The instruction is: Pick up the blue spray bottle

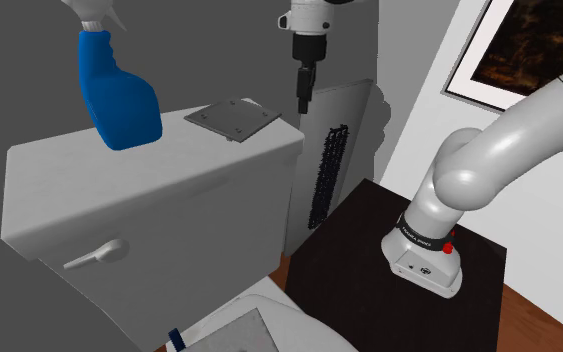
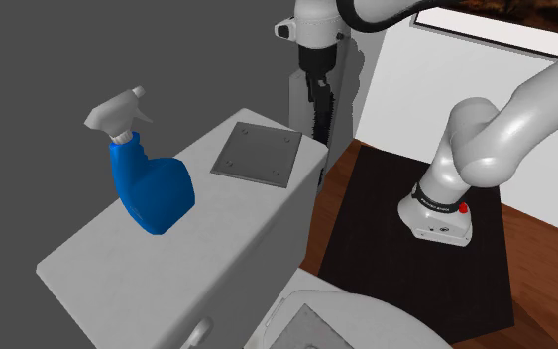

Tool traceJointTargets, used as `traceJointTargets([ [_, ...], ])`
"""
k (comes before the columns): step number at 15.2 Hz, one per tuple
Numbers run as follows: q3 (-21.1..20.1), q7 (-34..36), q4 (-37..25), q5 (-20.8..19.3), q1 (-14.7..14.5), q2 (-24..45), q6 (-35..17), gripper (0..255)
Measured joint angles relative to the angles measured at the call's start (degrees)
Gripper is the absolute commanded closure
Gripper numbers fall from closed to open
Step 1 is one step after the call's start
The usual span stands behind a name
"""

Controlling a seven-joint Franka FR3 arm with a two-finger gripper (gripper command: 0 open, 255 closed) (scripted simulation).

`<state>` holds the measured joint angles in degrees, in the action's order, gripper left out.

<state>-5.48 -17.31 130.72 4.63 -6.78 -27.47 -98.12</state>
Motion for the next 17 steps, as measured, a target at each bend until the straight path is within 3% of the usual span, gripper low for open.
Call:
traceJointTargets([
  [8, -1.8, -7.7, -10.2, 3.3, -4.3, 11.0, -6.9, 0],
  [17, -4.6, -16.0, -24.2, 6.4, -8.4, 22.0, -10.6, 0],
])
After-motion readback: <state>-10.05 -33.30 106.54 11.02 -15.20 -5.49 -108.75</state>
